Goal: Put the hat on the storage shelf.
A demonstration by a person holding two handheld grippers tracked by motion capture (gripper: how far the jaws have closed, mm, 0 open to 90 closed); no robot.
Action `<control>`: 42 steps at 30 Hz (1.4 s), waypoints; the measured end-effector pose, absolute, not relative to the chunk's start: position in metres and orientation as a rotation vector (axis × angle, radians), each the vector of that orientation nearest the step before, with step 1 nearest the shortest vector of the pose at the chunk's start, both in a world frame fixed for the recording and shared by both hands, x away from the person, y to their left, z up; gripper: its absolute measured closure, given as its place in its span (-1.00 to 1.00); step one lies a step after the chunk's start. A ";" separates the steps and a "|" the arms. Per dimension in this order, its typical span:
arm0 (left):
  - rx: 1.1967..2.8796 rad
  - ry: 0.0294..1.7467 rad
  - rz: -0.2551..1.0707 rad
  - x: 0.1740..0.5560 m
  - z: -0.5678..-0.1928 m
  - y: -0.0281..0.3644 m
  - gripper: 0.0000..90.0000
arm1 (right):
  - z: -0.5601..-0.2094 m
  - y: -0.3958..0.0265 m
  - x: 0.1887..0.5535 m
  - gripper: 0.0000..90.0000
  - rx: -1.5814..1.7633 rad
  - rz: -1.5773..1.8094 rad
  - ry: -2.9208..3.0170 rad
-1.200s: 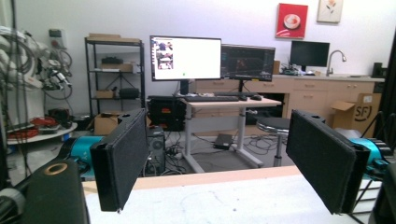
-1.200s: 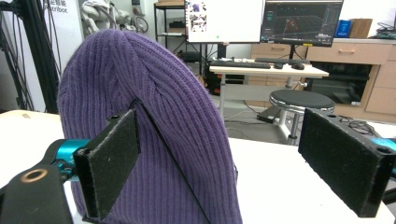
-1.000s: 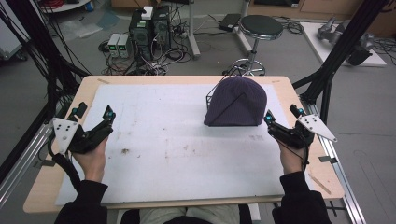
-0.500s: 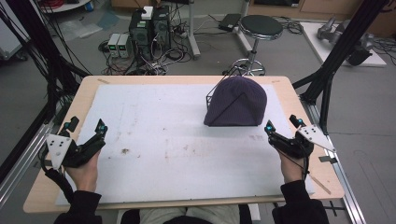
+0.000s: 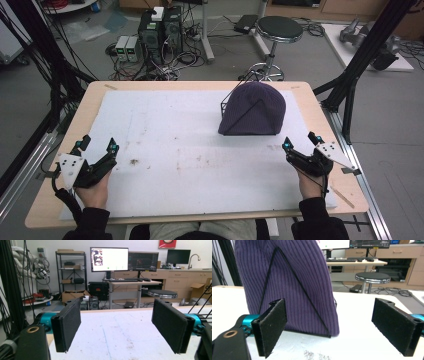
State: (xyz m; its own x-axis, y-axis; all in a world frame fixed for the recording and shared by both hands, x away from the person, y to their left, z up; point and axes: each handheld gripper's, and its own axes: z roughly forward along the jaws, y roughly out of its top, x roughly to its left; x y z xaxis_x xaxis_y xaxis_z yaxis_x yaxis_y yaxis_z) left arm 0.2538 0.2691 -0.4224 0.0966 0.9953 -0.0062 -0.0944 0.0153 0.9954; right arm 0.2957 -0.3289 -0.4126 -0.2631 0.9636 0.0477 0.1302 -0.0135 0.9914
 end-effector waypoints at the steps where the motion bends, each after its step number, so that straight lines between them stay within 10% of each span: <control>1: 1.177 1.077 1.173 0.254 -0.424 0.269 -0.48 | -0.414 -0.329 0.296 -0.73 1.191 1.364 1.493; 42: 1.239 1.141 1.089 0.255 -0.444 0.270 -0.47 | -0.435 -0.319 0.299 -0.70 1.181 1.318 1.567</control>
